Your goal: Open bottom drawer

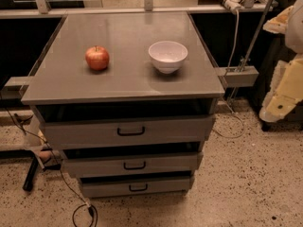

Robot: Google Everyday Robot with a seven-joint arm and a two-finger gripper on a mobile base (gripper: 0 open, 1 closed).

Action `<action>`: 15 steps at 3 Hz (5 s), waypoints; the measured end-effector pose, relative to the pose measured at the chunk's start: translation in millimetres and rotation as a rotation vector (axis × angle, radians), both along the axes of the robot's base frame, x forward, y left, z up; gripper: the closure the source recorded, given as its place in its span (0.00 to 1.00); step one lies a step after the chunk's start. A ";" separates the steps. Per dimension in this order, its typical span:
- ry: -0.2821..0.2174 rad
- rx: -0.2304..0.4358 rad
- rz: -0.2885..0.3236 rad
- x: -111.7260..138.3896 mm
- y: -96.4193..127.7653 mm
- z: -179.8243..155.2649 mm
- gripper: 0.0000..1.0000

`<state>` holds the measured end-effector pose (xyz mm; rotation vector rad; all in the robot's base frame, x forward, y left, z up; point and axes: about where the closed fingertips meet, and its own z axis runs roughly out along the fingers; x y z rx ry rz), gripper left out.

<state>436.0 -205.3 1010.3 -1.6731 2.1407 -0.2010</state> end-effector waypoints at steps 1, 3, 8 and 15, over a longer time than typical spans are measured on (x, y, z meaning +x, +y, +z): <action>0.000 0.000 0.000 -0.1 0.1 -0.1 0.00; 0.045 0.105 0.029 -32.1 42.6 -50.8 0.00; 0.268 0.259 -0.032 -64.1 128.9 -311.8 0.00; 0.317 0.420 -0.269 -14.3 134.2 -604.2 0.00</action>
Offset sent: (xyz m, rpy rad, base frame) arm -0.0197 0.0187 -0.0532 0.0886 0.0868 -0.0008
